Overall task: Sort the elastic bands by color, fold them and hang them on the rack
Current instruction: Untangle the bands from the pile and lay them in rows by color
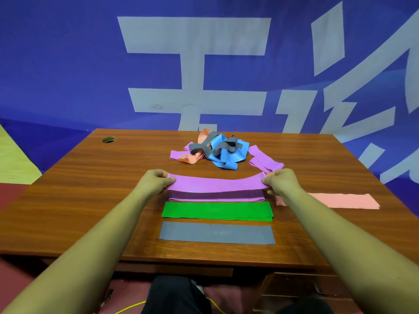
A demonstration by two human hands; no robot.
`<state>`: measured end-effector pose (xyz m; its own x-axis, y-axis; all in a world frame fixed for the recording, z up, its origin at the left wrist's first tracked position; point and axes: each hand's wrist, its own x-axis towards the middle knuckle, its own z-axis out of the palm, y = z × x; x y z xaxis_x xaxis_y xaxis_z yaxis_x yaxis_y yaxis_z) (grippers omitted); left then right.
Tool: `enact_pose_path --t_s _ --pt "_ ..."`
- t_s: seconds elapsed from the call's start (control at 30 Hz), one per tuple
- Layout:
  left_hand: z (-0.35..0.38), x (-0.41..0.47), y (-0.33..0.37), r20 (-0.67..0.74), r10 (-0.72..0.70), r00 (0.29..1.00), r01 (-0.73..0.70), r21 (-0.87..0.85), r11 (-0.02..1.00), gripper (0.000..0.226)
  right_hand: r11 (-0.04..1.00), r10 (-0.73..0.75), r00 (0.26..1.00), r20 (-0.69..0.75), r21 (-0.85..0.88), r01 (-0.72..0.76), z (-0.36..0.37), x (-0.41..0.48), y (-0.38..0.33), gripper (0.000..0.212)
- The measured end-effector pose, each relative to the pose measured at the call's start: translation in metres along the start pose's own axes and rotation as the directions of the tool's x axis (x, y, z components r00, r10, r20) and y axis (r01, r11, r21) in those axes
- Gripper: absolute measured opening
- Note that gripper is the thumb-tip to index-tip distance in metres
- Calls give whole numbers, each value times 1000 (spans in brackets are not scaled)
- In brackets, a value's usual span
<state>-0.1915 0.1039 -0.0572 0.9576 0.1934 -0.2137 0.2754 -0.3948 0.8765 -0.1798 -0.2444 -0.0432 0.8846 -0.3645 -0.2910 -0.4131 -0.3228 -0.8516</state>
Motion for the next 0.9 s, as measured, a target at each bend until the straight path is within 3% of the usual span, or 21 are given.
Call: enact_pose_path --t_s 0.17,0.27,0.47,0.67,0.9 --pt "8 8 -11 -19 -37 999 39 103 994 13 975 -122 992 -20 -190 116 15 11 13 19" --pt "11 14 -19 -64 -11 998 22 178 984 14 948 -194 981 -28 -261 181 23 15 22 10" --pt "19 16 -26 -112 -10 994 37 242 970 7 923 -264 962 -69 -308 231 36 17 37 6" --pt "17 16 -32 -144 51 988 -24 182 983 3 906 -347 932 -104 -295 304 40 15 43 7" --pt "24 10 -40 -115 190 975 -116 465 878 12 810 -462 886 -43 -427 401 45 8 61 14"
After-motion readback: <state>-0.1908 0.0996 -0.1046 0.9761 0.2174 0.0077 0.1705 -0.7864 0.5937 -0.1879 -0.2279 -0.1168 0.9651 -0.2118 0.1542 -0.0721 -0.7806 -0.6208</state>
